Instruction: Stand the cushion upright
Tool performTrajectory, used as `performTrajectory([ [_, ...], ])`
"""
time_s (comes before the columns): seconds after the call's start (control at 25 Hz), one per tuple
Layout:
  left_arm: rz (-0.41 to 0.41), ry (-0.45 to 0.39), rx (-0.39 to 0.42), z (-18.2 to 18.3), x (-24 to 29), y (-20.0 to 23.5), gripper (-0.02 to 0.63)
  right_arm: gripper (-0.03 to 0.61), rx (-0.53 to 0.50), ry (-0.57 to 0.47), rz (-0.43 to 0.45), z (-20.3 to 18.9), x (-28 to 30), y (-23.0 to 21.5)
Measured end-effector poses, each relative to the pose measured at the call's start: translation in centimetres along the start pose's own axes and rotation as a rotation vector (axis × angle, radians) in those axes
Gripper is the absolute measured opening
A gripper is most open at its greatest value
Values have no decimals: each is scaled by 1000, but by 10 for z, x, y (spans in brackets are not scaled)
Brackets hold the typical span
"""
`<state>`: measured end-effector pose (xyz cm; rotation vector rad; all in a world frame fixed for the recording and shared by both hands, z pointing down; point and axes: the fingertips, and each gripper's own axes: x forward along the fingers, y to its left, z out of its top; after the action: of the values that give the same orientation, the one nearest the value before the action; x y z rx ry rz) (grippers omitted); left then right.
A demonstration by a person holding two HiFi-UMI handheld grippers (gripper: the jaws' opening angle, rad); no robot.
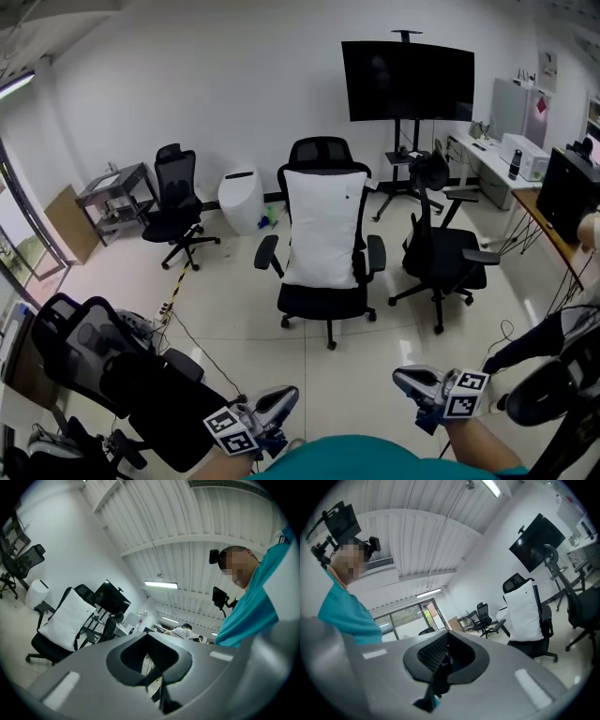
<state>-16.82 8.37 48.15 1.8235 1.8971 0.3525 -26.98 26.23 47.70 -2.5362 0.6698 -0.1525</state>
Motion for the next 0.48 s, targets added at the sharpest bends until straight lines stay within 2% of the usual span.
performTrajectory([
  [0.2,-1,32,2,-34,22,-48,11,2,20,3,-28,-14,-54,-3],
  [0.32,15,16,28,-27,11,-54,11,2,31,-9,-31,-20,-55,3],
  [0.48,12,-2,43,-15,-16,-51,11,2,-10,1,-64,-28,-37,20],
])
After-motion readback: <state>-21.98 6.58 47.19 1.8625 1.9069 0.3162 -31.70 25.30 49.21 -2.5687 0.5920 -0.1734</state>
